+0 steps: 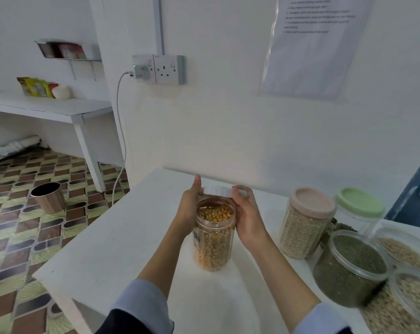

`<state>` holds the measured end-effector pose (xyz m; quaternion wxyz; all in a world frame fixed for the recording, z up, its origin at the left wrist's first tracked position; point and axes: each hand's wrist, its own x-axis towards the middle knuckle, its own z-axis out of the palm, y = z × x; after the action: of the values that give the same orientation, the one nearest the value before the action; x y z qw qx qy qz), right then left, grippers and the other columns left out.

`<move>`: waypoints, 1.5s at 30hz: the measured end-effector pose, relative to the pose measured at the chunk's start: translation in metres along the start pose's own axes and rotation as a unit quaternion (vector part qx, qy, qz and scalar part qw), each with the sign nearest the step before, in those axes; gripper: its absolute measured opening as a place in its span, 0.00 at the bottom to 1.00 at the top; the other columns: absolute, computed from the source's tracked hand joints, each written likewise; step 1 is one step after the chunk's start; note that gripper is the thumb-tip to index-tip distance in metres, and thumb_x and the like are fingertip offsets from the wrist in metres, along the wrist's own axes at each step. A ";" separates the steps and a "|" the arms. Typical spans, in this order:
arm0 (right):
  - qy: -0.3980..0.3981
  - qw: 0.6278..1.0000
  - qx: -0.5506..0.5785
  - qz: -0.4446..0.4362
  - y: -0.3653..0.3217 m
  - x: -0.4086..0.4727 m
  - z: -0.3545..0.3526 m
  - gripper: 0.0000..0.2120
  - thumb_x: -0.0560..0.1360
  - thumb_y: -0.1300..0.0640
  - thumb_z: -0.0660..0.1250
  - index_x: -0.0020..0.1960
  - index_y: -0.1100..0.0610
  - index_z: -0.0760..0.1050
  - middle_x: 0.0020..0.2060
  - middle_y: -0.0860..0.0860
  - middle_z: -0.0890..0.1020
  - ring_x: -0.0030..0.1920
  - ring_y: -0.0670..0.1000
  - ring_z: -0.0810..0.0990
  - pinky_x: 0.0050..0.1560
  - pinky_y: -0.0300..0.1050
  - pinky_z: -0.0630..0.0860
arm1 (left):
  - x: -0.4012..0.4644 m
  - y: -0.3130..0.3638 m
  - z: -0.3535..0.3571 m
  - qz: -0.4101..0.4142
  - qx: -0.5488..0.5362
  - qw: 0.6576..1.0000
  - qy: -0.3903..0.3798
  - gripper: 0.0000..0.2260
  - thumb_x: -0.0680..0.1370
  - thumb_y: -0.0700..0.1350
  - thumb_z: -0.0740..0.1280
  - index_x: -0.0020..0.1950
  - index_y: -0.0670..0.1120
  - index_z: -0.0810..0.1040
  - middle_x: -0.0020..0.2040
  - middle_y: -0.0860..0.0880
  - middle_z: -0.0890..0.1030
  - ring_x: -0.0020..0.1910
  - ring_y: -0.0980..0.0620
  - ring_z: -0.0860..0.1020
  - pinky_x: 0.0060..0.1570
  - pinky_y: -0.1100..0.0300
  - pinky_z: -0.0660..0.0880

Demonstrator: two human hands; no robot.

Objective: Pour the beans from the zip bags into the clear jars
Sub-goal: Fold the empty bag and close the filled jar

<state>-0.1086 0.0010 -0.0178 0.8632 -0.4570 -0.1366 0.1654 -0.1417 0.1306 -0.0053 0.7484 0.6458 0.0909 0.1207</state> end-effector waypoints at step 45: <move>-0.096 0.625 -0.772 -0.064 -0.065 -0.035 0.033 0.35 0.65 0.39 0.75 0.65 0.52 0.67 0.62 0.48 0.70 0.64 0.51 0.67 0.62 0.49 0.67 | -0.036 -0.020 -0.027 0.073 0.130 0.974 -0.172 0.42 0.54 0.50 0.78 0.65 0.56 0.63 0.61 0.52 0.72 0.60 0.56 0.73 0.54 0.65 0.75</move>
<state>-0.1430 -0.0233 0.0510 0.1841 -0.9273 -0.3257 -0.0136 -0.1828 0.1428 -0.0298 0.6518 0.7534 -0.0720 0.0492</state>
